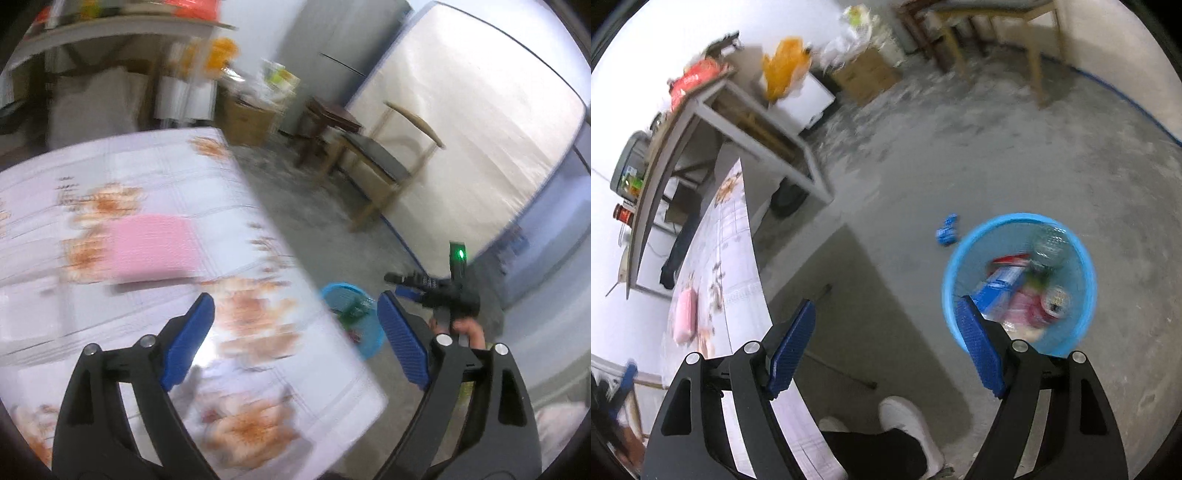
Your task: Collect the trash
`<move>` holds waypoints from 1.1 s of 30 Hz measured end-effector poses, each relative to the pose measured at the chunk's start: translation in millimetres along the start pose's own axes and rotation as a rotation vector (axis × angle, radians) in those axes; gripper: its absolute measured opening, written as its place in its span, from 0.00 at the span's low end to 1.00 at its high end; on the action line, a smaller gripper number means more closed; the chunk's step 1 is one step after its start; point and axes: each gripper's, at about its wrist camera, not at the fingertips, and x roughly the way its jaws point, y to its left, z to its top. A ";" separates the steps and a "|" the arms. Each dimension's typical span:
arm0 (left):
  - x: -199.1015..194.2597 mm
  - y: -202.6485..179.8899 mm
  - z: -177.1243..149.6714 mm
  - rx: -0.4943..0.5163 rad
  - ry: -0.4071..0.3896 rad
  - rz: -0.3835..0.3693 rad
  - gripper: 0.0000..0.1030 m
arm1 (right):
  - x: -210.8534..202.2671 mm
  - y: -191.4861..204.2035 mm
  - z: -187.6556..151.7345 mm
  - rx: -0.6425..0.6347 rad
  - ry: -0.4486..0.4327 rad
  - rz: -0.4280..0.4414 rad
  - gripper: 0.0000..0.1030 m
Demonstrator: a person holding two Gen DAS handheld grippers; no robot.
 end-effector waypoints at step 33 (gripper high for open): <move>-100.7 267.0 -27.7 -0.483 -0.210 0.542 0.90 | 463.5 -121.4 110.5 0.217 0.444 -0.476 0.38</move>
